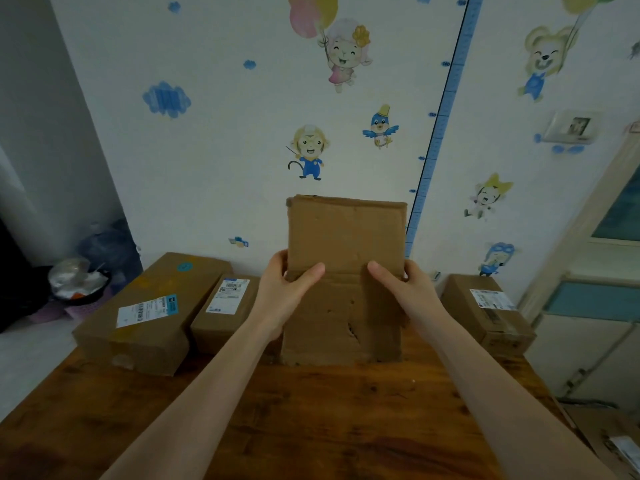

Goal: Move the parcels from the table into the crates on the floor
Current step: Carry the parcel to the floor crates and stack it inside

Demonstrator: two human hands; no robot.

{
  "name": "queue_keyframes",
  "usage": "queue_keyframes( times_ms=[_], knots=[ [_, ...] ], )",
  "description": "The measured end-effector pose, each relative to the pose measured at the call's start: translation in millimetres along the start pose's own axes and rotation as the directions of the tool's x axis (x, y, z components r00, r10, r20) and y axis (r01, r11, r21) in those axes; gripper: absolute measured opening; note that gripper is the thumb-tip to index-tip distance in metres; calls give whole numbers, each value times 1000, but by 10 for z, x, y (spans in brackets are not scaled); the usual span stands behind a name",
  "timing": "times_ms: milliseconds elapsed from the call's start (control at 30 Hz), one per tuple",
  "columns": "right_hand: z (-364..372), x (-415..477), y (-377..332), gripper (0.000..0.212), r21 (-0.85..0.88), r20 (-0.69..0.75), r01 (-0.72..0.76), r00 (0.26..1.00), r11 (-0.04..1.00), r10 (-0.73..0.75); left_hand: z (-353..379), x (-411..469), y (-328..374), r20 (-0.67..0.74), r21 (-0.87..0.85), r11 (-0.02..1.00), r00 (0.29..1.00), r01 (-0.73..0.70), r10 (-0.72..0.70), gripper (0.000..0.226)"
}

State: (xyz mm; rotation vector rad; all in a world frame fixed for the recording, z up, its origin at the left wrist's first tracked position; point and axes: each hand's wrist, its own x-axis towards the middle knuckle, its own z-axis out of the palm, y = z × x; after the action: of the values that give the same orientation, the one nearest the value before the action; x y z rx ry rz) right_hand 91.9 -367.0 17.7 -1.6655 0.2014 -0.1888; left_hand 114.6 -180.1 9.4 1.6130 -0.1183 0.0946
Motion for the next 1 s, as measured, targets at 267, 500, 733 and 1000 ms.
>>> queue_keyframes(
  times_ms=[267,500,733,1000],
  knots=[
    [13,-10,-17,47,28,-41,48,998,998,-47,11,-8,34,-23,36,999,1000,-19,20,54],
    [-4,-34,-38,45,-36,-27,46,999,998,-47,-5,-20,67,-11,40,999,999,-34,35,59],
    [24,-26,-31,38,218,64,-91,995,972,79,-62,-2,67,78,123,992,997,-31,22,65],
    [3,72,-142,65,285,37,-262,964,922,262,-72,-48,34,29,-12,1000,1000,8,-8,45]
  ],
)
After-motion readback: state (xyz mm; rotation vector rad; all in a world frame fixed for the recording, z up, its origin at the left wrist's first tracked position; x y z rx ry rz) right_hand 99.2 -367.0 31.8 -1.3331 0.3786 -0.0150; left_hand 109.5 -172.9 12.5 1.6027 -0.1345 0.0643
